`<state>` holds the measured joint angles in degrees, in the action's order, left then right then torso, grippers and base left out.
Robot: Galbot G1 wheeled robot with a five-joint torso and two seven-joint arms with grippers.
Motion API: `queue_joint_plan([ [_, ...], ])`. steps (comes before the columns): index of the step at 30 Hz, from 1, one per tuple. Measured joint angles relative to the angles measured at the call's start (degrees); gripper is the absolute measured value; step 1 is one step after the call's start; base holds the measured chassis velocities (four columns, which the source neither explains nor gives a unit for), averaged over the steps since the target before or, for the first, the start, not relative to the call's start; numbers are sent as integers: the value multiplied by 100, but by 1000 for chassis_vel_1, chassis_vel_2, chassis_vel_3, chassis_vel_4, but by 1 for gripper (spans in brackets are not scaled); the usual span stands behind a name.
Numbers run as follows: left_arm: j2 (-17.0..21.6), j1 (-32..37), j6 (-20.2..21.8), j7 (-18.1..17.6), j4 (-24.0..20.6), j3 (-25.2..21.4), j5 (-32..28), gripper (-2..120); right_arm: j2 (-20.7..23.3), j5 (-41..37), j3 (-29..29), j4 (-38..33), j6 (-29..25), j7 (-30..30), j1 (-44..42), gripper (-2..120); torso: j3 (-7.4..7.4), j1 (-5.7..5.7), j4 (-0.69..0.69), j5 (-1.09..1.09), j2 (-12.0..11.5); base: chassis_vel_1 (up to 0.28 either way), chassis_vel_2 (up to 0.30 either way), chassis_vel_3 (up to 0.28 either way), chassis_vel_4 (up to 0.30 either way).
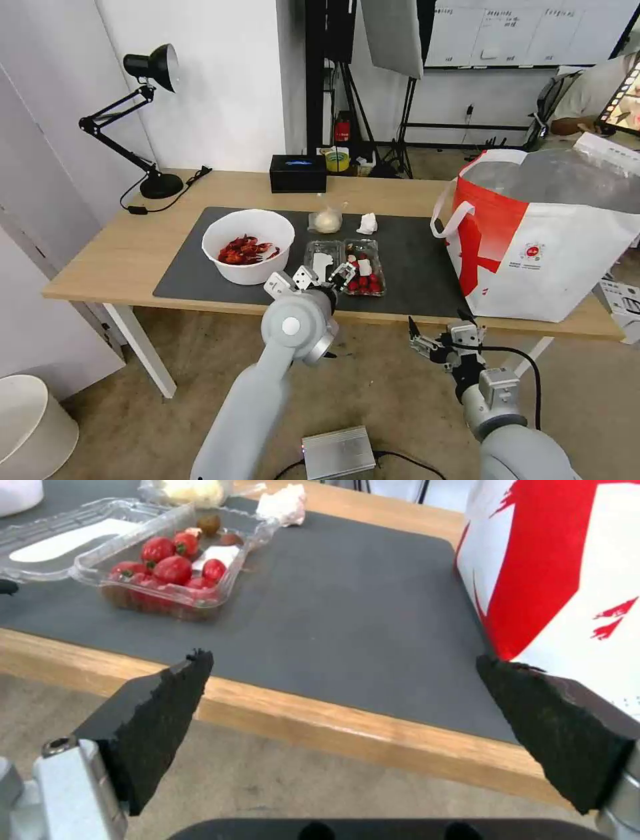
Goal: Pick up the trash from the table and place it into the takeout bag.
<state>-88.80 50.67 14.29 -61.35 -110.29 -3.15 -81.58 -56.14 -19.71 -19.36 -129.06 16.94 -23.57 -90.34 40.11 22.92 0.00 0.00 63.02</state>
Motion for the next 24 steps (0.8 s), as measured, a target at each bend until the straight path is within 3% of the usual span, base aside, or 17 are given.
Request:
queue_joint_plan([
  [20,15,78,-194,51,-185,-37,138,100,-20,106,105,57,-77,21,-10,100,0,0,0,0,0,0,0,0,0],
  [24,24,144,-272,196,-249,-48,197,100,-34,125,136,68,-79,24,-2,100,0,0,0,0,0,0,0,0,0],
])
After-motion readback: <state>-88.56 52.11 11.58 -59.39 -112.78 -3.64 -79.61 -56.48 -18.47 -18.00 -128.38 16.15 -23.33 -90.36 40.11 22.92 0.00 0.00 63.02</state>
